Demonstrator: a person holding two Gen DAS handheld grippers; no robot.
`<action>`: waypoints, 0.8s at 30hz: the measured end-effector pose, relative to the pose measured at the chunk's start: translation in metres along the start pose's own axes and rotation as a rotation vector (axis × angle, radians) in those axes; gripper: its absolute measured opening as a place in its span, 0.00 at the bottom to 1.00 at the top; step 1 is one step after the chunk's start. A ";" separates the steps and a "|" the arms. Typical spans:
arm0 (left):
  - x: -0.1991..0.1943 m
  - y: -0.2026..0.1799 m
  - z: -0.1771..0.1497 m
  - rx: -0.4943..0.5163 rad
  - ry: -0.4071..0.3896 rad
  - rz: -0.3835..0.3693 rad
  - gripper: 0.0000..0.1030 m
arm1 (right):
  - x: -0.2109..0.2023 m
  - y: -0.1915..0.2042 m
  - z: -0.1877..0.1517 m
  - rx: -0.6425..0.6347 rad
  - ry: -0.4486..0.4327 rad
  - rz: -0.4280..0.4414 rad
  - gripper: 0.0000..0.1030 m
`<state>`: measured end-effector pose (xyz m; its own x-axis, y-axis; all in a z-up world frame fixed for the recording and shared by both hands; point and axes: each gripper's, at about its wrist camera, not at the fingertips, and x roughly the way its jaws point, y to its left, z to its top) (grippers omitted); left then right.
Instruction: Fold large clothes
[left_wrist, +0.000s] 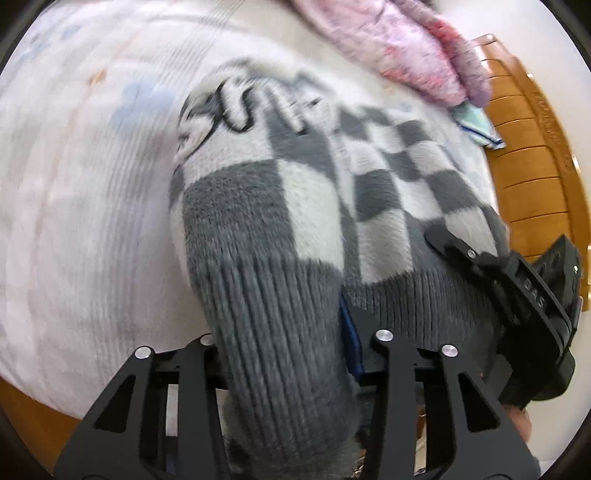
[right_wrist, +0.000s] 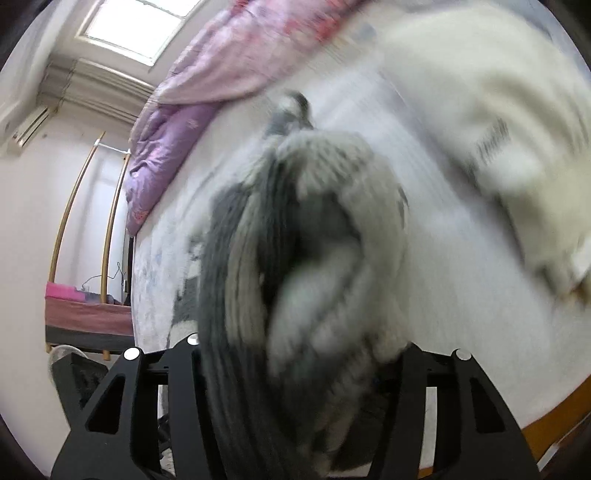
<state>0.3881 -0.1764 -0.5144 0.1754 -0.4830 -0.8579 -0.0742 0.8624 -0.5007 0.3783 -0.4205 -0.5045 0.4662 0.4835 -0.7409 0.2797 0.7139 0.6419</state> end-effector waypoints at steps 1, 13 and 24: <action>-0.007 -0.007 0.006 0.014 -0.014 0.000 0.38 | -0.005 0.008 0.007 -0.013 -0.010 0.002 0.47; -0.076 -0.117 0.059 0.199 -0.213 -0.132 0.35 | -0.107 0.066 0.081 -0.173 -0.225 0.037 0.46; -0.029 -0.291 0.041 0.300 -0.398 -0.214 0.35 | -0.211 -0.046 0.179 -0.215 -0.384 0.134 0.46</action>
<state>0.4445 -0.4075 -0.3388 0.5186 -0.6078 -0.6014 0.2771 0.7849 -0.5543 0.4171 -0.6459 -0.3419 0.7752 0.3845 -0.5013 0.0346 0.7664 0.6414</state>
